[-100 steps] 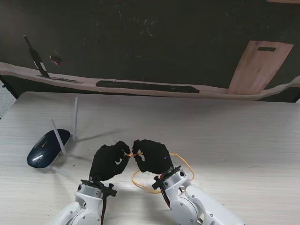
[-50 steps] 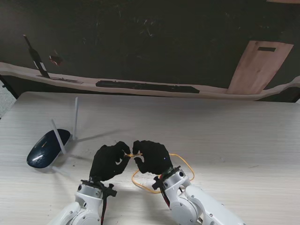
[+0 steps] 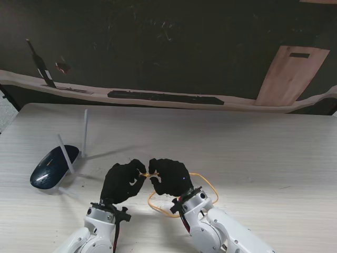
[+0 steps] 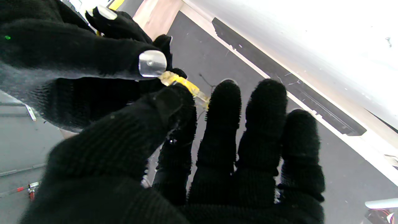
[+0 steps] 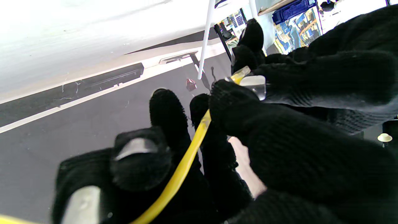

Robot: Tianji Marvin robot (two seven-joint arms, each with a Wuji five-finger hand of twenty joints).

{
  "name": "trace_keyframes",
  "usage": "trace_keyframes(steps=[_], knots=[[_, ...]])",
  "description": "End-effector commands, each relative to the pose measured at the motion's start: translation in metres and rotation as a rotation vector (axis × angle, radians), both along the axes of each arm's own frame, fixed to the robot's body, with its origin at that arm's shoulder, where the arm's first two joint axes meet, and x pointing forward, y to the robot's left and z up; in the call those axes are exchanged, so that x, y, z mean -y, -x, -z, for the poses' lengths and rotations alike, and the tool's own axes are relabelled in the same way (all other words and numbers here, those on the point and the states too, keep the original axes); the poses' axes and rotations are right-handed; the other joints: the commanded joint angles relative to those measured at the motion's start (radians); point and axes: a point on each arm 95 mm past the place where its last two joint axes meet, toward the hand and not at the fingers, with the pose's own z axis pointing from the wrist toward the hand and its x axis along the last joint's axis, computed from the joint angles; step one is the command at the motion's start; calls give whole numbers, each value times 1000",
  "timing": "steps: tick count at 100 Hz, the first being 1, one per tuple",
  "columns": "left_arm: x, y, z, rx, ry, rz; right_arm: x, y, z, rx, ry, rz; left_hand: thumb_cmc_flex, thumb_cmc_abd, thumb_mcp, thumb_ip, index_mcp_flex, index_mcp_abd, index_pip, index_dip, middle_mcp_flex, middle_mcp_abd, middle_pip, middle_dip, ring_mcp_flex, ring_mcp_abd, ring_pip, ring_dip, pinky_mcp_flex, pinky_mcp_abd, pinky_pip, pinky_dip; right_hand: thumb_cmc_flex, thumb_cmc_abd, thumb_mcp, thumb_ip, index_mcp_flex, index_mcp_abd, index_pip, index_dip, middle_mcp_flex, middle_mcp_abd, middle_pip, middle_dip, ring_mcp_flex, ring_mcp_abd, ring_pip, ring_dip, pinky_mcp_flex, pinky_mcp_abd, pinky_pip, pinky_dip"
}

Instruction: Untangle the Ethernet cable and plug it into the router

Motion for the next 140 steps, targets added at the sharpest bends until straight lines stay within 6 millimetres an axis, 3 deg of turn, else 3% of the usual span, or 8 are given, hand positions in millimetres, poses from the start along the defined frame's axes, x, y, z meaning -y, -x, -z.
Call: trace_keyframes(steps=[1,26,68,83,94,101,114,140], knots=[[2,2,0,-14,2,9,-2,2,3,-14,7,-6,45,12,71,54,-10,-17,50,22,3,-39,17,8,4,13,17,17,-11,12,25,20,29,14,24,-14,6,16,-12,-15,69,88,62,-6,19,7,83,20,25,-352,236,28],[2,2,0,-12,6,10,-4,2,3,-20,6,-3,46,12,70,54,-11,-17,50,22,3,-40,17,9,4,12,17,17,-11,12,24,20,39,10,22,-10,54,92,-10,-31,134,109,98,26,19,1,134,62,32,-371,236,103],[2,2,0,-31,14,10,0,2,2,-3,5,-17,48,19,43,40,-14,-4,24,9,-5,-30,9,2,-12,27,9,16,-34,14,15,20,38,47,30,-6,122,-18,21,-29,160,92,90,41,19,-1,121,70,31,-377,236,106],[1,3,0,-51,16,24,3,3,2,-13,10,-13,-70,58,-46,6,-76,33,-166,6,-177,-10,7,-38,-109,50,-42,34,-123,8,-29,26,46,31,46,-7,142,-20,13,-14,170,99,78,41,19,4,116,69,31,-371,236,101],[-1,4,-2,-56,29,40,5,2,2,-40,-5,8,-146,158,-63,19,-102,66,-305,7,-305,22,-45,-120,-181,79,-83,39,-195,16,-58,28,51,36,47,-9,144,-8,0,7,172,107,78,46,19,12,115,70,31,-368,236,101],[-3,4,-4,-38,53,33,7,2,1,-66,-23,23,-140,225,-136,21,-107,73,-339,13,-329,39,-79,-142,-213,98,-101,38,-227,26,-71,29,56,48,42,-9,141,5,-12,27,171,116,86,54,19,5,140,83,34,-382,236,122],[-7,3,-6,-8,116,40,12,2,0,-94,-45,42,-87,233,-178,12,-88,72,-359,5,-336,51,-93,-151,-241,115,-126,29,-255,32,-90,24,56,66,35,-9,138,10,-16,38,169,120,104,62,20,-5,183,102,40,-407,236,166],[-13,1,-2,1,34,94,17,6,-5,-150,-108,54,-67,228,-160,11,-93,41,-410,-23,-388,28,-168,-184,-309,73,-227,-11,-289,18,-156,-14,44,101,21,-12,115,13,-6,56,163,120,128,72,20,-17,216,116,41,-413,236,197]])
